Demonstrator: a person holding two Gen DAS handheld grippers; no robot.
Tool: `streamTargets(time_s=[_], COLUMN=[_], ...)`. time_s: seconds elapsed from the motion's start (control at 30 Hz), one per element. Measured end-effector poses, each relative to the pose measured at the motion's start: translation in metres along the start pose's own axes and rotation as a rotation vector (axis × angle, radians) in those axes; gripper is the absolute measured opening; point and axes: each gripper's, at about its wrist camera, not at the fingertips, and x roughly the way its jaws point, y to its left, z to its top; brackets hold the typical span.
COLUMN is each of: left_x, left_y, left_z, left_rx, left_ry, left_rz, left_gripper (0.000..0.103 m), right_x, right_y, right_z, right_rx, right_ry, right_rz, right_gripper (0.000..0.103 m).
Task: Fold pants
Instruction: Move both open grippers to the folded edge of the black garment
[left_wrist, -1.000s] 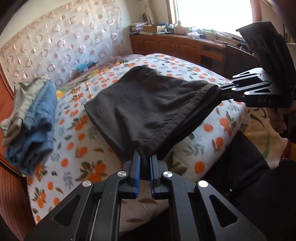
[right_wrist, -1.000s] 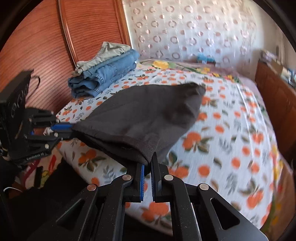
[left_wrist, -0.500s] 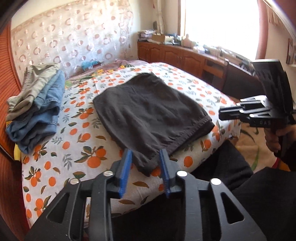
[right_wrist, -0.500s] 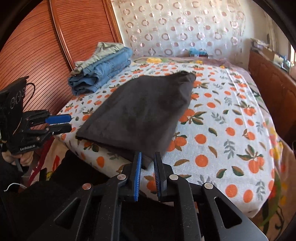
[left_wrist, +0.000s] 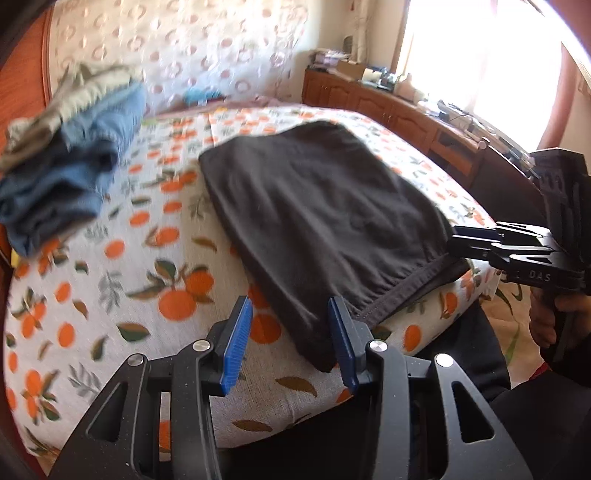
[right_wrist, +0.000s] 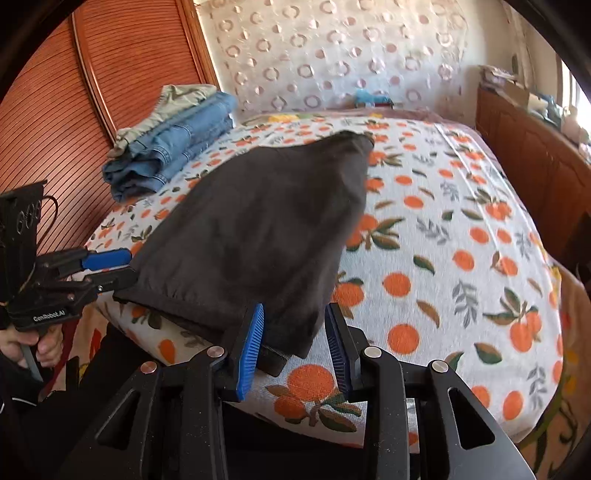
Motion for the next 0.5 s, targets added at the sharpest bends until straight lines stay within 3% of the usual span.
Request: streamTargets(time_s=[0.3,0.37,0.5], left_x=[0.0081,0.0075,0.0093], left_y=[-0.003,-0.0062,-0.0088], left_z=[-0.0077,-0.0094,-0.0101], left_rx=[-0.007,0.005,0.001], left_ry=[-0.018,-0.019,-0.022], left_rz=[-0.011,-0.031,-0.05], left_gripper=[0.042,0.026,0.018], right_x=[0.008,0.0059,0.0055], right_y=[0.0036,0.0044,0.0053], right_z=[-0.0081,-0.0083,-0.0101], right_rx=[0.002,0.005,0.002], right_ry=[0.03,0.028,0.025], right_rz=[0.024,0.027,0.033], right_gripper=[0.036,0.036,0.033])
